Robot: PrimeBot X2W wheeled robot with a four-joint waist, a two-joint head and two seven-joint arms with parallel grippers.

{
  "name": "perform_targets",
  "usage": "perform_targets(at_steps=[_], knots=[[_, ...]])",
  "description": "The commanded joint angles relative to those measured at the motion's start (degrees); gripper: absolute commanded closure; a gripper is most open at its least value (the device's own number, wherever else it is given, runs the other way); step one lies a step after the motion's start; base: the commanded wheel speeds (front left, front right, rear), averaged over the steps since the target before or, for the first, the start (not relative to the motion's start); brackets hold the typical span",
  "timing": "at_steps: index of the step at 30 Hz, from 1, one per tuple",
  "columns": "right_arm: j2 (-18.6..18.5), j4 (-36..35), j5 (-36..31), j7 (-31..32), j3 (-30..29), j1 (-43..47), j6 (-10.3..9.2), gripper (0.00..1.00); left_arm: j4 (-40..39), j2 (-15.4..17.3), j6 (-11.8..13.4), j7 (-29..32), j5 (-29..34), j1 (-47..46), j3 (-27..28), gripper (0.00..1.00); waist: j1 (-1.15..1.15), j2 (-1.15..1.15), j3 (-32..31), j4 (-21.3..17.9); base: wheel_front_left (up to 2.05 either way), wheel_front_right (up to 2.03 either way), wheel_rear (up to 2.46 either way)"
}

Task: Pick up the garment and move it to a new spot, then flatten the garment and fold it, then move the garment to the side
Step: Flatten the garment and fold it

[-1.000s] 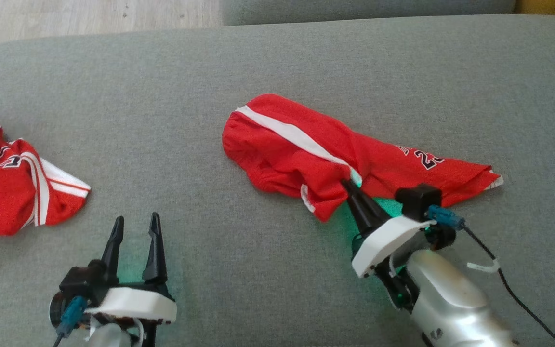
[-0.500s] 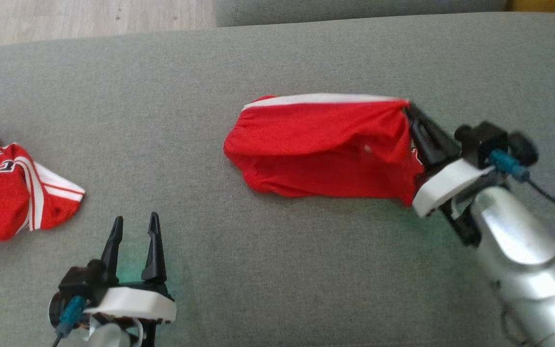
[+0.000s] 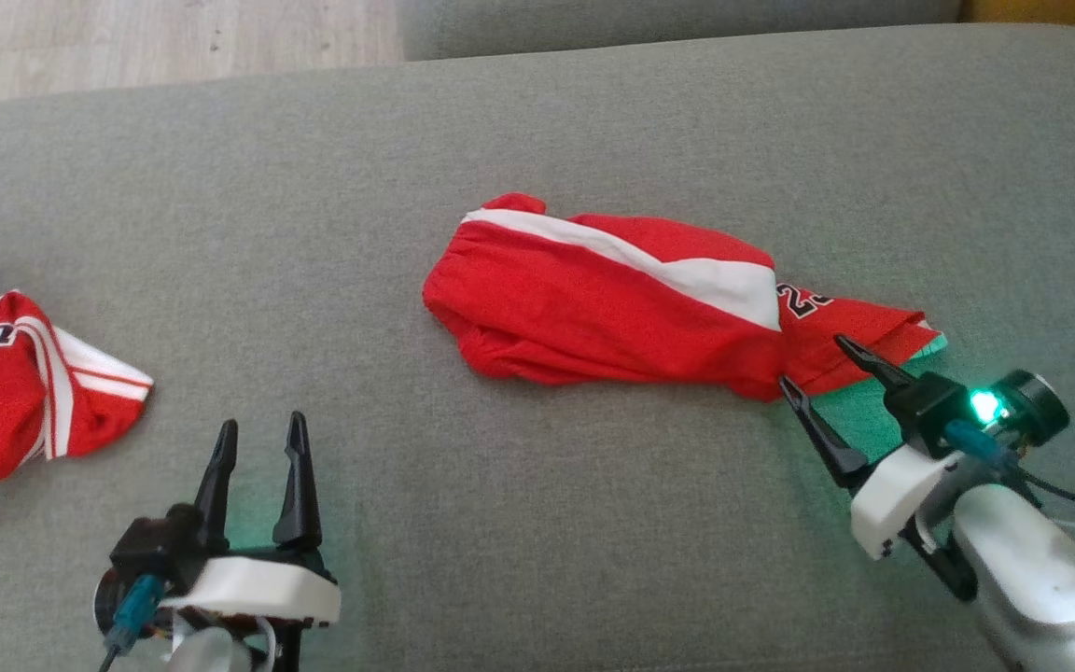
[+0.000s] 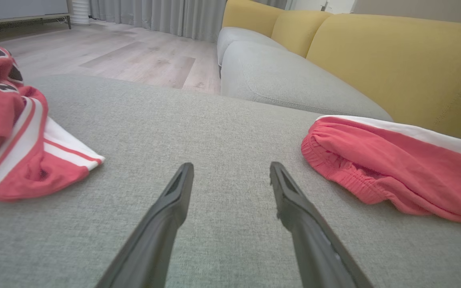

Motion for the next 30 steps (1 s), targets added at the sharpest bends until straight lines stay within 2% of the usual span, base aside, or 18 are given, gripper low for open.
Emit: perform_targets(at_steps=[1, 10, 15, 21, 25, 30], knots=[[0.56, -2.20, 0.52, -0.37, -1.22, -0.35, -0.04, 0.00, -1.78, 0.42, 0.21, -0.29, -0.16, -1.28, 1.99, 0.00, 0.00, 0.00, 0.17, -0.30, 0.00, 0.00, 0.00], [9.96, -11.28, -1.49, -0.37, -15.48, 6.93, -0.04, 0.00, -2.85, 0.42, -0.21, -0.29, -0.62, -6.91, -0.96, 0.00, 0.00, 0.00, 1.61, -1.60, 0.00, 0.00, 0.00], [13.71, -13.11, -4.06, -0.37, -18.32, 7.90, -0.04, 0.00, -0.24, 0.42, -0.39, -0.29, -3.45, -14.51, -6.01, 0.00, 0.00, 0.00, 3.03, -2.43, 0.00, 0.00, 0.00], [15.87, -13.22, -5.01, -0.37, -18.01, 7.33, -0.04, 0.00, 11.72, 0.42, -0.41, -0.29, -12.42, -24.67, -14.47, 0.00, 0.00, 0.00, 4.48, -4.46, 0.00, 0.00, 0.00], [16.25, -13.18, -5.03, -0.37, -17.94, 7.17, -0.04, 0.00, 21.19, 1.15, -0.42, 0.11, -15.44, -30.45, -18.05, 0.00, 0.00, 0.00, 5.23, -6.03, 0.00, 0.00, 0.00], [16.37, -13.45, -5.11, -0.37, -18.46, 7.42, -0.04, 0.00, 28.59, 2.12, -0.42, 0.51, -18.07, -34.11, -22.29, 0.00, 0.00, 0.00, 5.87, -7.15, 0.00, 0.00, 0.00]])
